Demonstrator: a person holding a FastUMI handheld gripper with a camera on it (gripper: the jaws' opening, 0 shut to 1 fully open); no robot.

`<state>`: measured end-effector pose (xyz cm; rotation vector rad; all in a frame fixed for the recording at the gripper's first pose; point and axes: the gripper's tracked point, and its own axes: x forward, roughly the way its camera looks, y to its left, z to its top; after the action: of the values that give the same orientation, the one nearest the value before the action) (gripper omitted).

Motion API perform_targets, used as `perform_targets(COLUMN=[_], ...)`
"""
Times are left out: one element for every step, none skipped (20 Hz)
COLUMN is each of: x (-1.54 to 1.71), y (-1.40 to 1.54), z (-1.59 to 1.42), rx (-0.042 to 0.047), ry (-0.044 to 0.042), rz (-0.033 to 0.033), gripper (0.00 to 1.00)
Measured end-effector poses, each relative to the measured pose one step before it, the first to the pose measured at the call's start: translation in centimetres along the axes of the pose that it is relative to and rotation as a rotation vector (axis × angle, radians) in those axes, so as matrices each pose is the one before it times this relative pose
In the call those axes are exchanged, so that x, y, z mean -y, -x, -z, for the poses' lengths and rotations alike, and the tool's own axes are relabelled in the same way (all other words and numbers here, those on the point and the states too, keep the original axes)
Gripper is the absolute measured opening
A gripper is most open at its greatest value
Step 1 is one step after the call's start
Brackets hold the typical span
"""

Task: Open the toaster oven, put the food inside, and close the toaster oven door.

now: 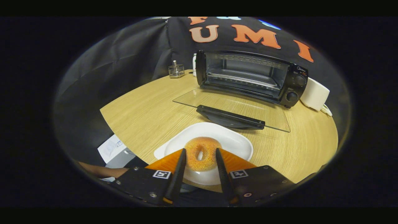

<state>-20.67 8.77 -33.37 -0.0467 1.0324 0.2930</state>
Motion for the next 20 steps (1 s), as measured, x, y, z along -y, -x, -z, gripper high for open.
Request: perform_targets(x=[0.384,0.163,0.005,-0.033,0.032,-0.266,-0.227,-0.042,0.017,-0.132,-0.171,-0.115,-0.210,-0.590,-0.549,-0.258,-0.091,-0.253,-0.272,-0.176], y=[-0.084,-0.001,0.038,0.043,0.132,0.113,0.178,0.117,0.034,-0.018,-0.089,-0.146,-0.314,-0.303,-0.358,-0.414,-0.473,-0.543,-0.741,-0.642], z=[-0.139,-0.017,-0.132,-0.101,-0.194,-0.268,-0.398,-0.592,-0.913,-0.894,-1.024,-1.052,-1.281,-1.456,-1.427,-1.229,-1.323,-1.010,-1.055,-1.010], rx=[0.00710,0.00465,0.00925,0.00655,0.01097,0.01325,0.01189,0.01946,0.02238,0.02524,0.02487,0.02766,0.03383,0.04350,0.03659,0.03867,0.03545,0.03061,0.02818,0.02342], ry=[-0.02518,-0.04368,-0.03368,-0.02098,-0.02004,-0.01869,-0.01244,-0.01304,-0.01851,-0.02596,-0.02684,-0.03551,-0.05253,-0.05643,-0.04525,-0.02614,-0.02072,-0.02261,-0.02902,-0.03029], rz=[0.01066,-0.00308,-0.01276,-0.01533,-0.01268,-0.01857,-0.01387,-0.00913,-0.00508,-0.01050,-0.01351,-0.01537,-0.01745,-0.03358,-0.02635,-0.01661,-0.00582,-0.01095,-0.01123,-0.00808], gripper=[0.43,0.36,0.33,0.29,0.26,0.22,0.18,0.15,0.15,0.15,0.15,0.15,0.14,0.15,0.14,0.14,0.14,0.14,0.14,0.14])
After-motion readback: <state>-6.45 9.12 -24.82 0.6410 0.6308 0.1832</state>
